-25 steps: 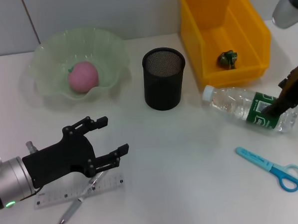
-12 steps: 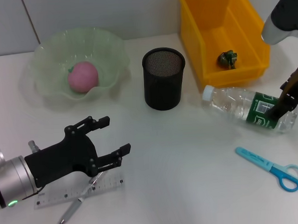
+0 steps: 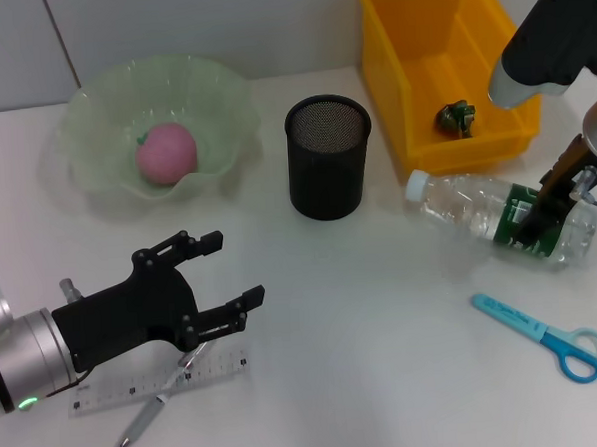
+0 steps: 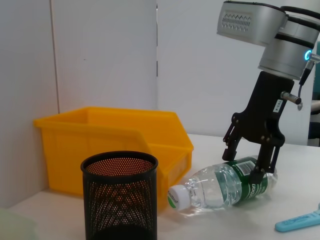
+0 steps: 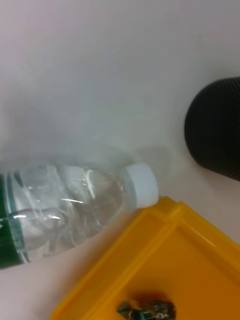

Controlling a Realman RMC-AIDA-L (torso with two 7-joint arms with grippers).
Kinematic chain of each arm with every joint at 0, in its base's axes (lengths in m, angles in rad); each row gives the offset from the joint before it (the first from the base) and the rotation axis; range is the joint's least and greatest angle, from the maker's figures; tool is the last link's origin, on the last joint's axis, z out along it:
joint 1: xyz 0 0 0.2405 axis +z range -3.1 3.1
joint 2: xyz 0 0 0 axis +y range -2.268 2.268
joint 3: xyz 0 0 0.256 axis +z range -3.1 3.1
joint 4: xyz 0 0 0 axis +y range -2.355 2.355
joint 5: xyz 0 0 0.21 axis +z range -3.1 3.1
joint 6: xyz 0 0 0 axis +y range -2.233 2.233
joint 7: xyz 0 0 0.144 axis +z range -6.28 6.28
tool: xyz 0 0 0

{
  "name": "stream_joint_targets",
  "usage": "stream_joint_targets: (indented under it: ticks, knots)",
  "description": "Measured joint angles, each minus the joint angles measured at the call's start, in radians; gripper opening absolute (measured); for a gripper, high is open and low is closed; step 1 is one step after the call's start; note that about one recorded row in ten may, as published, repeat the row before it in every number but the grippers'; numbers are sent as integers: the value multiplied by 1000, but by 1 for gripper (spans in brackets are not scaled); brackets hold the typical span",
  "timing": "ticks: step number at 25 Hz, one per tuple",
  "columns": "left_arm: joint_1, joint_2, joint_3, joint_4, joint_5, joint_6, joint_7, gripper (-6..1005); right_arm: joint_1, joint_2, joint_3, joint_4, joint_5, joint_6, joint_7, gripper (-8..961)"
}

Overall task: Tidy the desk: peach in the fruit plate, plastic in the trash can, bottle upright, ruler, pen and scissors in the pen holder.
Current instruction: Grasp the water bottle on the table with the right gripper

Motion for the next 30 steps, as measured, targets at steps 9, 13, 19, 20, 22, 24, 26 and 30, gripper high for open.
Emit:
stream_joint_targets:
  ticks: [9, 13, 19, 20, 22, 24, 26, 30]
  knots:
    - [-2, 0, 0, 0, 4, 0, -1, 831, 21, -2, -1, 74, -2, 38, 3, 833]
    - [-4, 1, 0, 0, 4, -1, -1, 831, 29, -1, -1, 102, -2, 54, 3, 833]
    - [-4, 2, 0, 0, 4, -1, -1, 832, 38, 0, -4, 131, -3, 65, 6, 833]
    - [-3, 2, 0, 0, 4, -2, -1, 832, 38, 0, -6, 133, -3, 66, 7, 833]
    - [-3, 2, 0, 0, 4, -2, -1, 832, 38, 0, -6, 137, -3, 66, 10, 833]
    - [-3, 2, 0, 0, 4, -1, -1, 831, 39, 0, -5, 140, -3, 66, 12, 832]
    - [-3, 2, 0, 0, 4, -1, -1, 831, 41, 0, -3, 146, -3, 69, 12, 832]
    - [-3, 2, 0, 0, 4, 0, -1, 830, 43, 0, -1, 171, -2, 83, 15, 831]
